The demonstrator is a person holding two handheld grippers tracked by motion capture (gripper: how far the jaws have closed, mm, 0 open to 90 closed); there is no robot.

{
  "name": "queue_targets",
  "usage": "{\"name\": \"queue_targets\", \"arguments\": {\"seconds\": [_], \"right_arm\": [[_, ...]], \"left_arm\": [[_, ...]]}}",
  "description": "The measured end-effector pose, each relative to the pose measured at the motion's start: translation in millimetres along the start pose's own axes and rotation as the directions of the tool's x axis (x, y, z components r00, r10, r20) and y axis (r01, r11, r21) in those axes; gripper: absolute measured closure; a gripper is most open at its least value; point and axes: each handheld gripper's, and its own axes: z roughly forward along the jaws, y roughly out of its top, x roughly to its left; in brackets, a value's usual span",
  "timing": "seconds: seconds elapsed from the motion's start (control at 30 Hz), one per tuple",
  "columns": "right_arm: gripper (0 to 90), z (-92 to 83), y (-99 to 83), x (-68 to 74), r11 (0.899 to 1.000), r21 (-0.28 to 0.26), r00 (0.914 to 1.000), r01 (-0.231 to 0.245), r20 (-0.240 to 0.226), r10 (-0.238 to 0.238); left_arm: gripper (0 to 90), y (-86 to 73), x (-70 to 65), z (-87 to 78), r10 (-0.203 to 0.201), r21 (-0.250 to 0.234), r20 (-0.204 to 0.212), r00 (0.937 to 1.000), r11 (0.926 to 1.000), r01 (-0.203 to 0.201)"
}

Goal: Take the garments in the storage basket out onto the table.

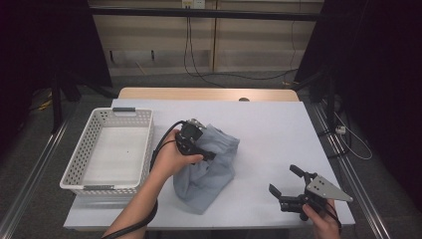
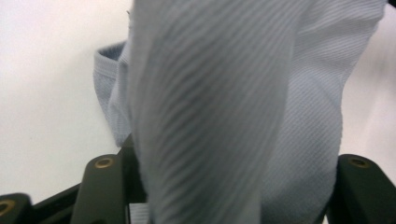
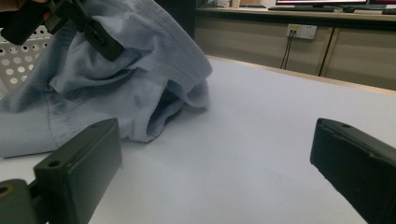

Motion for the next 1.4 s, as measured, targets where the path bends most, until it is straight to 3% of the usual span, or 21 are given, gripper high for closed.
{"name": "queue_targets", "arguments": {"seconds": [0.5,0.9,1.07,1.4], "right_arm": [[1.7,1.9,-0.6,1.7,1.000,0.007,1.0000,0.003,-0.004,-0.003],[1.7,3.2,-0.6,3.8,1.000,0.014,0.9999,0.010,-0.009,-0.010],[1.7,5.9,-0.7,5.6,0.999,0.027,0.9996,0.017,-0.022,-0.017],[1.6,18.2,3.6,5.3,0.997,0.078,0.9995,0.030,0.002,-0.031]], "left_arm": [[27.6,-12.4,4.0,-1.5,-0.020,-0.015,-0.010,0.9998,0.9997,0.020],[23.8,-23.6,6.1,-6.8,-0.006,-0.046,-0.025,0.9997,0.9990,0.005],[22.7,-27.0,8.8,-14.7,-0.010,-0.061,-0.052,0.9986,0.9981,0.007],[16.9,-32.6,10.7,-29.4,-0.016,-0.092,-0.085,0.9962,0.9958,0.009]]}}
